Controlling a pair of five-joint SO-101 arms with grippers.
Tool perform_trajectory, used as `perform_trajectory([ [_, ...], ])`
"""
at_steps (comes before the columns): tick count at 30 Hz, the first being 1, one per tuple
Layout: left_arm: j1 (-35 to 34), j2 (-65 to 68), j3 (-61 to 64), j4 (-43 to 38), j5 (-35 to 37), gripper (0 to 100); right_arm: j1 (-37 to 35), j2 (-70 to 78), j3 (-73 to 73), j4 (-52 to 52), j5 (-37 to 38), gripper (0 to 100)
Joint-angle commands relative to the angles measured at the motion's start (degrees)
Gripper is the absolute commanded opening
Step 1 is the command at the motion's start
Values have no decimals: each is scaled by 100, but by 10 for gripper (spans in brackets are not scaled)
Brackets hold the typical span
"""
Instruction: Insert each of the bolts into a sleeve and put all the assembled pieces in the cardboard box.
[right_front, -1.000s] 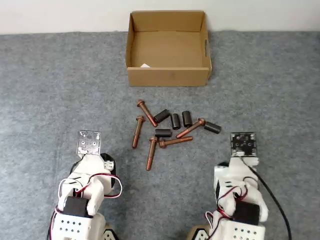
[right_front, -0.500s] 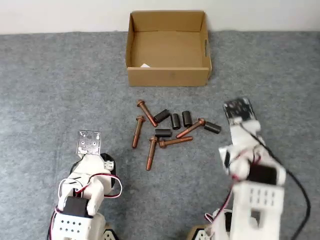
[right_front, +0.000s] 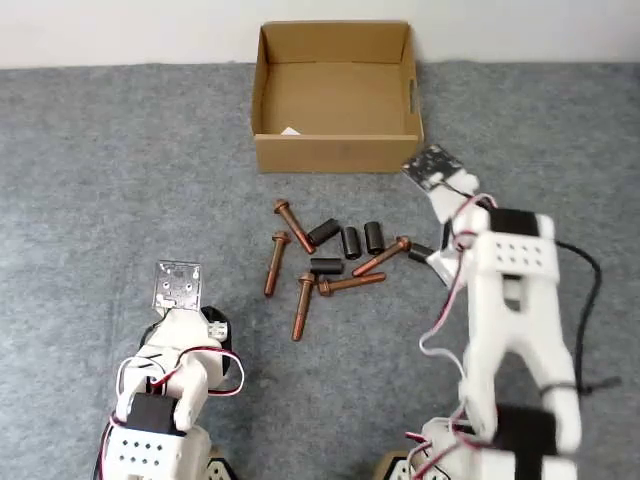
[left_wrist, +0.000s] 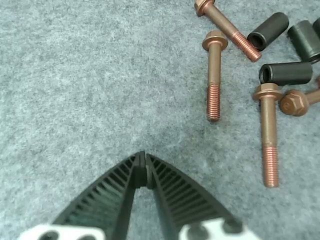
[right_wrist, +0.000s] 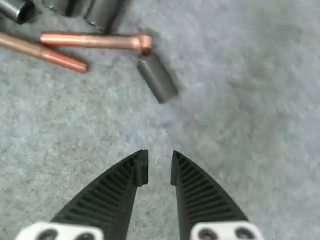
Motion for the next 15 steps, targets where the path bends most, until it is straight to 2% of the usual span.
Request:
perform_trajectory([
  [1,-35,-53,-31,-167,-53,6,-277,725,-615,-40,132,143],
  [5,-35,-53,-31,-167,-53,6,-479,1543,-1222,-40,149,211],
  [15,-35,-53,-31,-167,-53,6,-514,3029,-2646,-31,431,212],
])
